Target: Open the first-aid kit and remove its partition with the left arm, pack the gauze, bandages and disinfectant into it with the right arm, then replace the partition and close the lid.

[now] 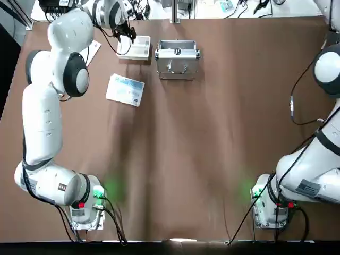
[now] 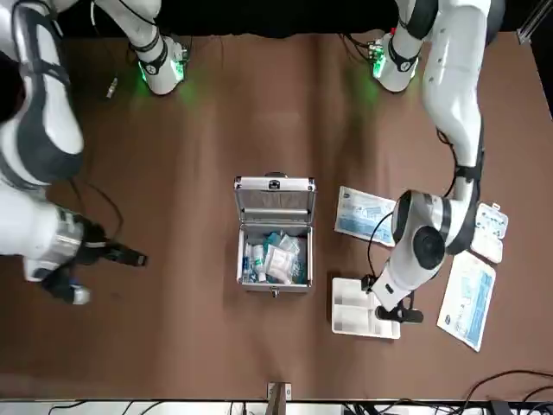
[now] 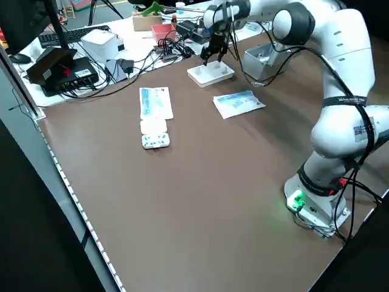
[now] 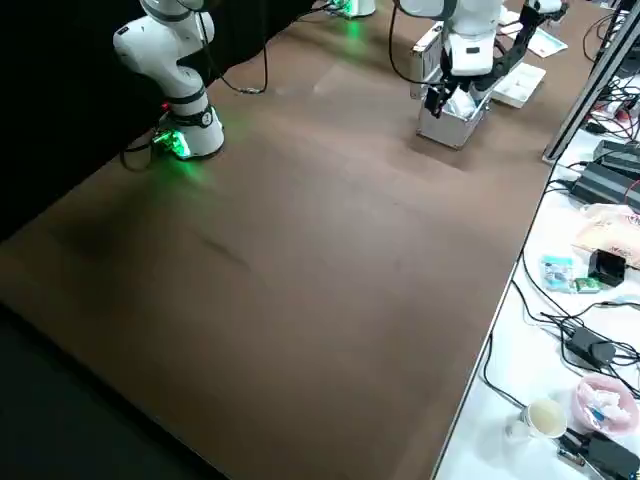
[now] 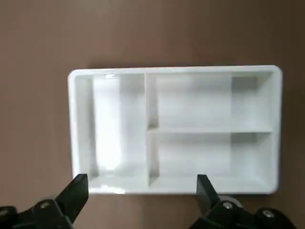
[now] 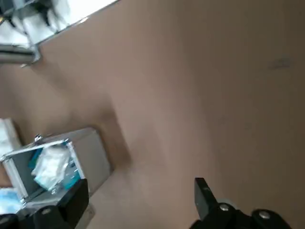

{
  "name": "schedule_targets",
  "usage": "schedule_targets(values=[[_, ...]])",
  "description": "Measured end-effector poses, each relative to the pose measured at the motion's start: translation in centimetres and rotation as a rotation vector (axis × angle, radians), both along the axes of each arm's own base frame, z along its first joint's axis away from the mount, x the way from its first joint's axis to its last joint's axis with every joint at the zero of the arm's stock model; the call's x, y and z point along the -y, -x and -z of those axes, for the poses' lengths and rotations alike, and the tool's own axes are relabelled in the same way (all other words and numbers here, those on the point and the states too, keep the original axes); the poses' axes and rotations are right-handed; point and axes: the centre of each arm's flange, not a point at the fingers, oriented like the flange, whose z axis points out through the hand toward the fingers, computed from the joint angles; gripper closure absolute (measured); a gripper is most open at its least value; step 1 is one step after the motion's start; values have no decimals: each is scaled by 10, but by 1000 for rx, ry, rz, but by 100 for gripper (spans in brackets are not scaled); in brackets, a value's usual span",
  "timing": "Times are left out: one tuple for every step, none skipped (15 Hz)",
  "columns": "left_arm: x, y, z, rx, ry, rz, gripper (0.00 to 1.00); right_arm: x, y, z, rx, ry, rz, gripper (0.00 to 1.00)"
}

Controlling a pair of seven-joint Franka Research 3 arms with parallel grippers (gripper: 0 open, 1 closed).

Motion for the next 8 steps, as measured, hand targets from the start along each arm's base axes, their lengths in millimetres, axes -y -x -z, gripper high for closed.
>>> schedule_targets(values=[[-1,-1,9,5,2,-10,0,15,2,-5,3,27,11,2],[-3,-3,15,15,5,-28,0,27,4,-10,1,52,20,2],[-4,-5,20,30,11,-46,0,38,5,-13,1,74,27,2],[-5,-7,25,46,17,-66,0,46,7,-17,6,96,31,2],[-5,-8,31,57,22,-84,0,52,8,-21,7,114,33,2],[-5,-8,37,66,27,-100,0,55,11,-24,1,127,33,2],[-5,-9,41,73,30,-106,0,56,13,-26,-6,134,32,2],[-4,-9,44,77,31,-106,0,56,15,-29,-6,144,31,2]])
